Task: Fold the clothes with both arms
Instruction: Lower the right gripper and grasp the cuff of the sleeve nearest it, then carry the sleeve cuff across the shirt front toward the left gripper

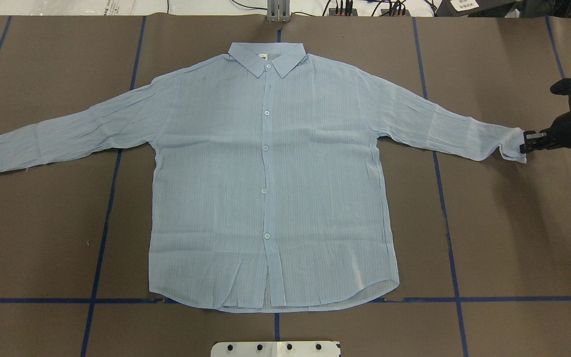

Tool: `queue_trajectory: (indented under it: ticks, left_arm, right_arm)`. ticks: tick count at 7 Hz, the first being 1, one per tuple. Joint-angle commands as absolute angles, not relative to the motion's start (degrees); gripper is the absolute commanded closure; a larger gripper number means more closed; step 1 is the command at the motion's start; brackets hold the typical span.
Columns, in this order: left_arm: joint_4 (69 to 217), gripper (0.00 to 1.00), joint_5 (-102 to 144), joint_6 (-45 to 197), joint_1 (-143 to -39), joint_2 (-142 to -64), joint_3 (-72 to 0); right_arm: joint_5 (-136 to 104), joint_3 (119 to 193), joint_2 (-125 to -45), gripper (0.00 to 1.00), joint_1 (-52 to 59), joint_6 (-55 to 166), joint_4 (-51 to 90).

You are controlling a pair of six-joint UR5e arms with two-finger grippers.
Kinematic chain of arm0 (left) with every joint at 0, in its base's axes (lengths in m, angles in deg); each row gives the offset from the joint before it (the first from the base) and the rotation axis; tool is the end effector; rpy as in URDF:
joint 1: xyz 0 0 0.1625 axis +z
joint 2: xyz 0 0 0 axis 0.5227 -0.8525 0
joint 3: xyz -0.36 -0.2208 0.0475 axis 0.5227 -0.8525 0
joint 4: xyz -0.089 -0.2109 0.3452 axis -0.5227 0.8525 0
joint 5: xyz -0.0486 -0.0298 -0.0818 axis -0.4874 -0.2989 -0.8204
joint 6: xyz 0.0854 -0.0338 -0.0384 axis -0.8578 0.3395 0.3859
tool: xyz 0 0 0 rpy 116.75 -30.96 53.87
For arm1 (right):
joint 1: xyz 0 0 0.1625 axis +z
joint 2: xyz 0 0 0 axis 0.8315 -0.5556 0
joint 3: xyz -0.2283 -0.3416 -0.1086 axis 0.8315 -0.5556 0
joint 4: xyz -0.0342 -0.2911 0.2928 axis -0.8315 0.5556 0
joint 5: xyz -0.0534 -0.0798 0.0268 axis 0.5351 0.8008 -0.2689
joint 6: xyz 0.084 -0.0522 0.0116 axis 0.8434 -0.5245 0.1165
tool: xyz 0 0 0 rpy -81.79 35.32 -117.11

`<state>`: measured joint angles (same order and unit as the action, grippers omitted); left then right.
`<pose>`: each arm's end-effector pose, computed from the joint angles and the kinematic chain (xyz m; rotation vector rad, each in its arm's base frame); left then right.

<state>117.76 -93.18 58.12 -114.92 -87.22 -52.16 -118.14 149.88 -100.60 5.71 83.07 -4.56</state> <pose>-0.0030 -0.5152 0.4729 0.3398 0.8001 0.3095 -0.1925 -0.5230 0.5818 0.1730 -0.8556 0.0625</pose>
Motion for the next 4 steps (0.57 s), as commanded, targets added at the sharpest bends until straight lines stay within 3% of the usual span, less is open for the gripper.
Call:
queue_trajectory:
  ticks: [1,4]
  left_arm:
    - [117.76,0.00,-93.25,58.12,-114.92,-86.92,-52.24]
    - [117.85,0.00,-93.25,58.20,-114.84,-86.92,-52.07]
  right_arm:
    - [-118.30,152.74,-92.38,1.00,5.63,83.08,-0.91]
    - [-118.04,152.22,-76.12,1.00,-1.82,88.76,1.75]
